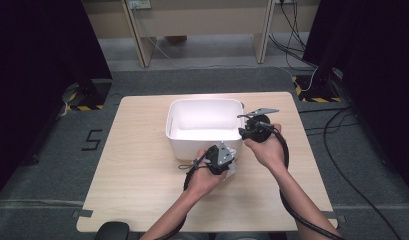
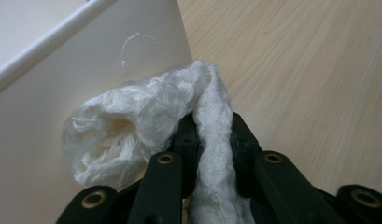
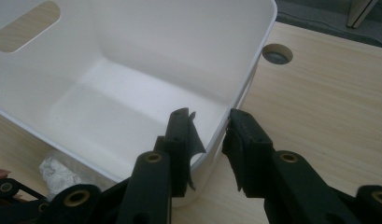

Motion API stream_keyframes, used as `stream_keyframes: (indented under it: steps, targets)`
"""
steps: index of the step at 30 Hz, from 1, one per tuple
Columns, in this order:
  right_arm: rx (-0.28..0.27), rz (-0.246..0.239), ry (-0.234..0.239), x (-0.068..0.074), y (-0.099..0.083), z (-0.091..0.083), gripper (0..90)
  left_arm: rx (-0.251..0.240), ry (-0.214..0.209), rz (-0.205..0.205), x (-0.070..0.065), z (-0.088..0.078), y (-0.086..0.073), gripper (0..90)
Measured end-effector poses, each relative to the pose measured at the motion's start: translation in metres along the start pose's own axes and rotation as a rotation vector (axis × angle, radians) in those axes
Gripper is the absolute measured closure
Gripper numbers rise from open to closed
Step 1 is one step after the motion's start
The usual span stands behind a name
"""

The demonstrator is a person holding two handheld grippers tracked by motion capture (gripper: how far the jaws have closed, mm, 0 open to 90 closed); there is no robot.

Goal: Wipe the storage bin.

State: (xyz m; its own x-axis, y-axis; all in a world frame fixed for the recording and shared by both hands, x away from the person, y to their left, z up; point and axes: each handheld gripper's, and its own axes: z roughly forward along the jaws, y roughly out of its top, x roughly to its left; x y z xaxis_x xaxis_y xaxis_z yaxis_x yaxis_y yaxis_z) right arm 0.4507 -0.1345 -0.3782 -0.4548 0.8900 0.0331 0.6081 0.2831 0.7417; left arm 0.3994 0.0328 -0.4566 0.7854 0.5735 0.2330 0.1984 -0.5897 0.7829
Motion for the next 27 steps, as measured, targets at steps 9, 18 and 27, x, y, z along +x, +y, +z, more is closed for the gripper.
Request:
stream_keyframes:
  steps: [9,18,27]
  targets:
    - [0.001,-0.001,0.001,0.001,0.0,0.0,70.5,0.02,-0.006,0.01,-0.004,0.009,-0.005,77.5]
    - [0.002,-0.001,-0.001,0.001,0.0,0.0,70.6,0.04,-0.01,0.009,-0.006,0.015,-0.011,77.5]
    - [0.003,0.003,-0.003,0.002,0.0,-0.001,70.6,0.052,-0.014,0.006,-0.007,0.02,-0.013,77.5]
